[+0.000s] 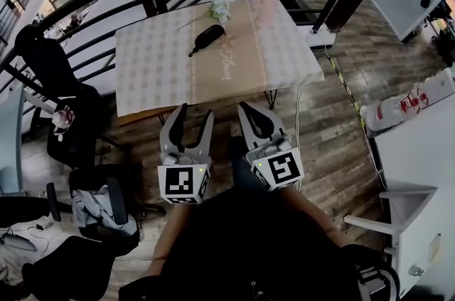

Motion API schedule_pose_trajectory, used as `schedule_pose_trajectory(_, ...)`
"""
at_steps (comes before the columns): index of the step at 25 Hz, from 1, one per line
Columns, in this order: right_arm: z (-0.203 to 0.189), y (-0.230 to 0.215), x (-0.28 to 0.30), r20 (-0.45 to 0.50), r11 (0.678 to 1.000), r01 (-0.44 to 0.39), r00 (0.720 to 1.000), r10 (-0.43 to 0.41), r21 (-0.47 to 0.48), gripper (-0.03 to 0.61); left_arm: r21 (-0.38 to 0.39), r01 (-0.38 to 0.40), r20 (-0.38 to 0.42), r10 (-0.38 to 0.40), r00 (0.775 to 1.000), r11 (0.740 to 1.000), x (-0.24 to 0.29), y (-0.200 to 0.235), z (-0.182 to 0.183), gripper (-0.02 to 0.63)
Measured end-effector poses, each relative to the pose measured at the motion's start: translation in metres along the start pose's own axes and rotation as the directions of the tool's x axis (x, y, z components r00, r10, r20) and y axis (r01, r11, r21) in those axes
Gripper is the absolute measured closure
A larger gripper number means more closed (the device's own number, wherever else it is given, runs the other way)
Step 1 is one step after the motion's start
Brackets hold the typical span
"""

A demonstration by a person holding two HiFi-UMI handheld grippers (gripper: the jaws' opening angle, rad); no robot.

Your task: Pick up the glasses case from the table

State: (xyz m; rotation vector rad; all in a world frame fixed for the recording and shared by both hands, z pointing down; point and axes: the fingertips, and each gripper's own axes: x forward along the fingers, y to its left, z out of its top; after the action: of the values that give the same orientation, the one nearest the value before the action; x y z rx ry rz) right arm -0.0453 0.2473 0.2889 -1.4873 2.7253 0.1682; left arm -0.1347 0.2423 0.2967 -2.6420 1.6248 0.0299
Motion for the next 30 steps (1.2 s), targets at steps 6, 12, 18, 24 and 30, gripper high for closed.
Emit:
schedule_pose_trajectory(6,-0.004,-0.037,0.049,0.039,1.0,-0.003,0.999,0.004,-0.019,0.571,0.006,0.005,0.019,-0.005,1.0,1.0,0.054,0.02,-0.006,0.397)
schedule_pose_trajectory(12,-0.019,-0.085,0.13,0.022,0.999,-0.038,0.999,0.039,-0.028,0.571,-0.012,-0.024,-0.031,0.023,0.999,1.0,0.131,0.06,-0.017,0.397)
schedule_pose_trajectory(18,-0.038,-0.136,0.205,-0.011,0.994,-0.091,0.996,0.09,-0.055,0.569,-0.031,-0.062,-0.025,0.062,0.998,0.998,0.213,0.091,-0.019,0.397)
schedule_pose_trajectory(24,-0.065,-0.185,0.279,-0.05,0.989,-0.142,0.989,0.14,-0.035,0.57,-0.014,-0.079,-0.032,0.078,0.996,0.997,0.289,0.126,-0.026,0.397)
schedule_pose_trajectory(30,-0.086,-0.216,0.336,-0.064,0.979,-0.203,0.977,0.201,-0.02,0.569,-0.02,-0.109,-0.06,0.107,0.992,0.994,0.346,0.151,-0.041,0.397)
